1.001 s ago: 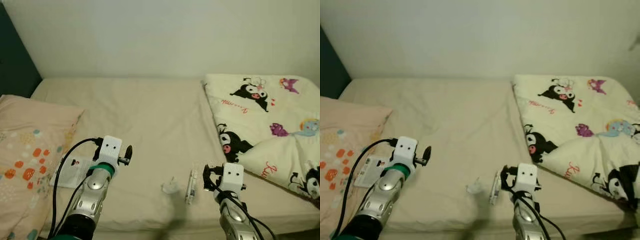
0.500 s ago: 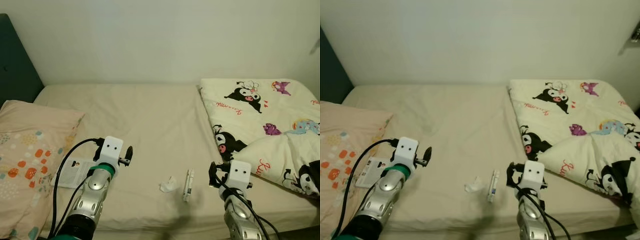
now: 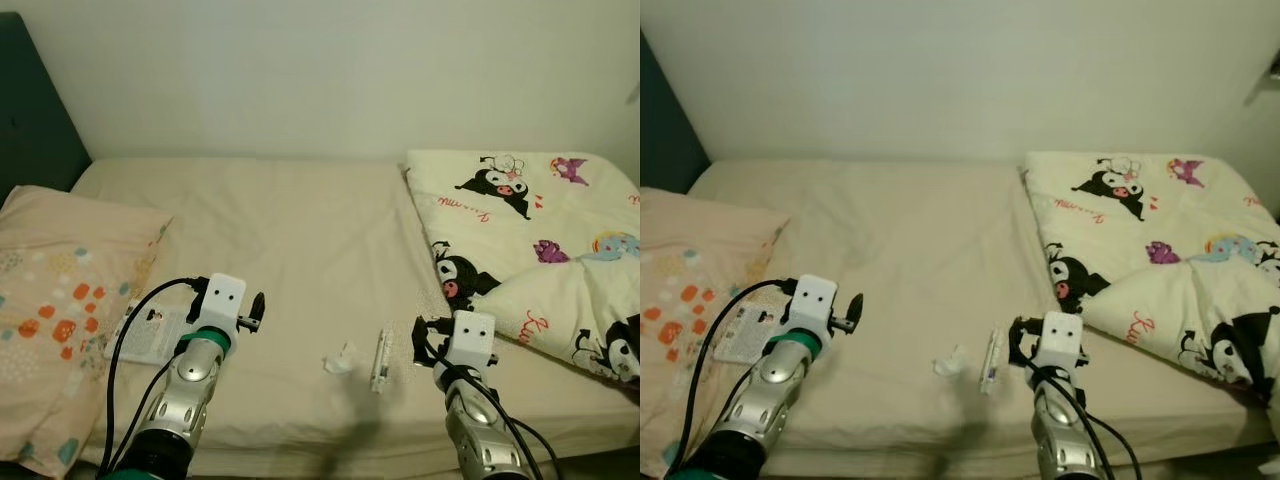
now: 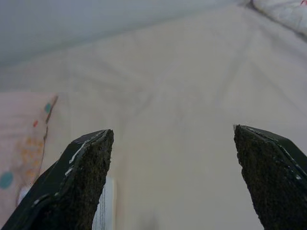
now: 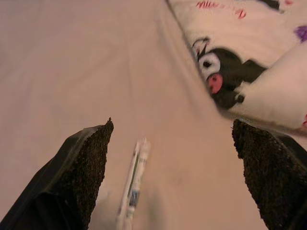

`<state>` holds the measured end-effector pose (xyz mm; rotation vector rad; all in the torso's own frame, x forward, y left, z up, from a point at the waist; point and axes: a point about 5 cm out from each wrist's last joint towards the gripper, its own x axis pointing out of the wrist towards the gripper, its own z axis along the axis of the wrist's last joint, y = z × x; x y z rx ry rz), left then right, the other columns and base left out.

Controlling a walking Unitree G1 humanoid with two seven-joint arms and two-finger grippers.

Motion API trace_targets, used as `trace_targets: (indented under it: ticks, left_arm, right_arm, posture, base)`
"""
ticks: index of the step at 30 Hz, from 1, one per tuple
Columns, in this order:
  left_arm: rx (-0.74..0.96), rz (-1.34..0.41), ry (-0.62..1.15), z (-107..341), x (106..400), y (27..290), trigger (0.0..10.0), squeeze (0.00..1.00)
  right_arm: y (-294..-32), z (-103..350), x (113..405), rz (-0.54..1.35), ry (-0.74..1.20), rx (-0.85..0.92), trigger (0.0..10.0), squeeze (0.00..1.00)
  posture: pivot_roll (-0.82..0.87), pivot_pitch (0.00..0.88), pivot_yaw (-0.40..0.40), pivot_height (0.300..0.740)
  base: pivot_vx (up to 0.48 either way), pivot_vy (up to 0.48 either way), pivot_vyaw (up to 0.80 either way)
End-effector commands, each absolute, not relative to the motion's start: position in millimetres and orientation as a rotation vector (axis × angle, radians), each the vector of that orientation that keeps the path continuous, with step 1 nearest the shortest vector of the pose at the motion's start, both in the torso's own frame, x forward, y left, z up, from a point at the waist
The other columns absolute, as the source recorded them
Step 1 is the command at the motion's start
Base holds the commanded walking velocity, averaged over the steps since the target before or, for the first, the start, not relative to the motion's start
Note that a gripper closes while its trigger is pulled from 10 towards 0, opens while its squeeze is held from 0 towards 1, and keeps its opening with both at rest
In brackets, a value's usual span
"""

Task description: Clean up the room

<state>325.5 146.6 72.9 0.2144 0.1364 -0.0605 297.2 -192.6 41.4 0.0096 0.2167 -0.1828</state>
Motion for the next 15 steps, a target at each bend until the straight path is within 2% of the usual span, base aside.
trace_targets:
  ticks: [1, 15]
  left_arm:
    - [0.21, -0.045, 0.17, 63.7, 320.5, 148.7, 10.0, 0.0]
    - [0.21, -0.018, 0.167, 62.3, 319.1, 153.1, 10.0, 0.0]
  right_arm:
    - [-193.7, 35.5, 294.5, -0.179, 0.252, 0.001, 10.0, 0.0]
    - [-191.3, 36.0, 297.4, -0.152, 0.263, -0.006, 10.0, 0.0]
  posture:
    - [0.0, 0.0, 0.062, 0.62]
    - [0.0, 0.0, 0.056, 0.555]
  base:
    - [0.0, 0.0, 0.0]
    - [0.0, 0.0, 0.0]
